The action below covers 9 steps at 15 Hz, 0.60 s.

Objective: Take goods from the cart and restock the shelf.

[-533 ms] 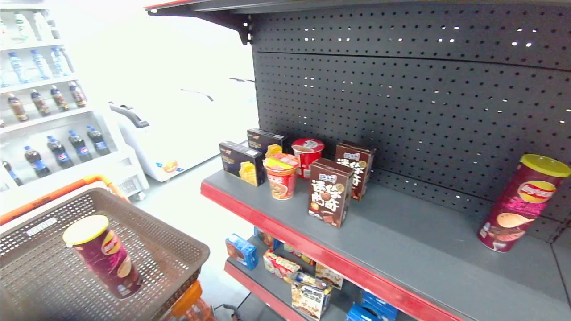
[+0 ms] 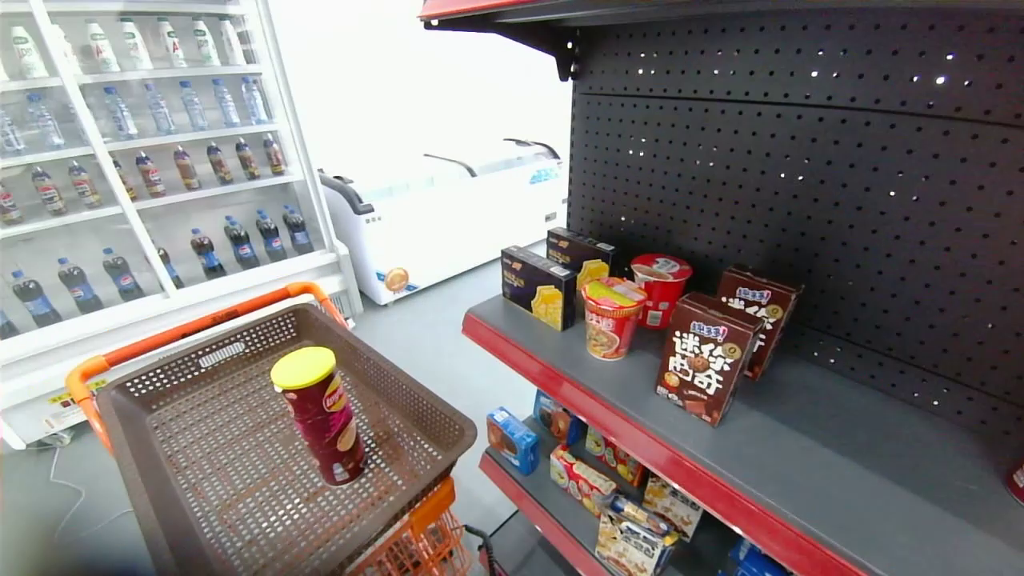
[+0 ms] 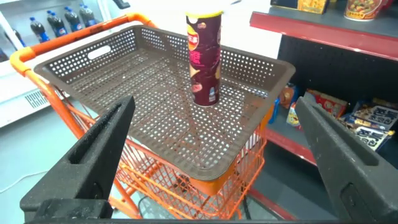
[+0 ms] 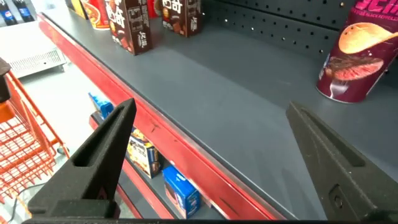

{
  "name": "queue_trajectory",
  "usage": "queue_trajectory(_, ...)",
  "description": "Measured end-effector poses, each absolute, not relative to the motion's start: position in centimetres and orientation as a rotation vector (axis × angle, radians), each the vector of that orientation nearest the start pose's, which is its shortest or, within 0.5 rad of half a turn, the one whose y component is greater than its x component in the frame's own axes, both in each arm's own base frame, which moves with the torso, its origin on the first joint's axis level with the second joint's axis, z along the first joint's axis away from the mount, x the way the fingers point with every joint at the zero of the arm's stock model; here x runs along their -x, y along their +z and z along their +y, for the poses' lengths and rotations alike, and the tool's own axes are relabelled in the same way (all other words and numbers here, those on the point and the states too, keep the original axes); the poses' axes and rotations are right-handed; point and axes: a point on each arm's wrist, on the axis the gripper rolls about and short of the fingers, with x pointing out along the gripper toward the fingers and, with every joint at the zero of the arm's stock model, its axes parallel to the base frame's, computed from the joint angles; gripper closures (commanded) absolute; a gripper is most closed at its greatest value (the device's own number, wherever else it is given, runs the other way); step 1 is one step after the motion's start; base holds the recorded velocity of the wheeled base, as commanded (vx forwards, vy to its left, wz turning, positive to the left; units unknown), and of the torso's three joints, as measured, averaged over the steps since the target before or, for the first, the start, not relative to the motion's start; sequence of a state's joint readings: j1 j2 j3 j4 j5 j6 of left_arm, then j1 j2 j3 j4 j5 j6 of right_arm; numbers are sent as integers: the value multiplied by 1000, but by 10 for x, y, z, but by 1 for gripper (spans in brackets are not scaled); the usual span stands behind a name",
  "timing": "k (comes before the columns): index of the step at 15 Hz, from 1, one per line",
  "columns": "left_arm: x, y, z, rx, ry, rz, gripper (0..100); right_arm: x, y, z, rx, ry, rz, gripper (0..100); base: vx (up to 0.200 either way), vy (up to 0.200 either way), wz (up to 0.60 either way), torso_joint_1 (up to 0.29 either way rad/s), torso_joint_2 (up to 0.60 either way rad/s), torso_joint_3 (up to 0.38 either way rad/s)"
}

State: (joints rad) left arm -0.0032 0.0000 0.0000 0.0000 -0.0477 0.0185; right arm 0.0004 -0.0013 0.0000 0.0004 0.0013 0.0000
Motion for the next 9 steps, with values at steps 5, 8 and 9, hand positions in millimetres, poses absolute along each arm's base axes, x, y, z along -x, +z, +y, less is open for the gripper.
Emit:
queue_trajectory(5, 23, 75, -1, -18, -50, 0, 0, 23, 75, 0, 2, 1, -1, 0, 0, 0, 120, 1, -1, 0)
queue_trajectory(8, 23, 75, -1, -22, -52, 0, 0, 23, 75, 0, -1, 0, 0, 0, 0, 0, 0, 0, 0, 0)
queue_trajectory(9, 23, 75, -1, -23, -57, 2, 0, 23, 76, 0, -1, -2, -3, 0, 0, 0, 0, 0, 0, 0)
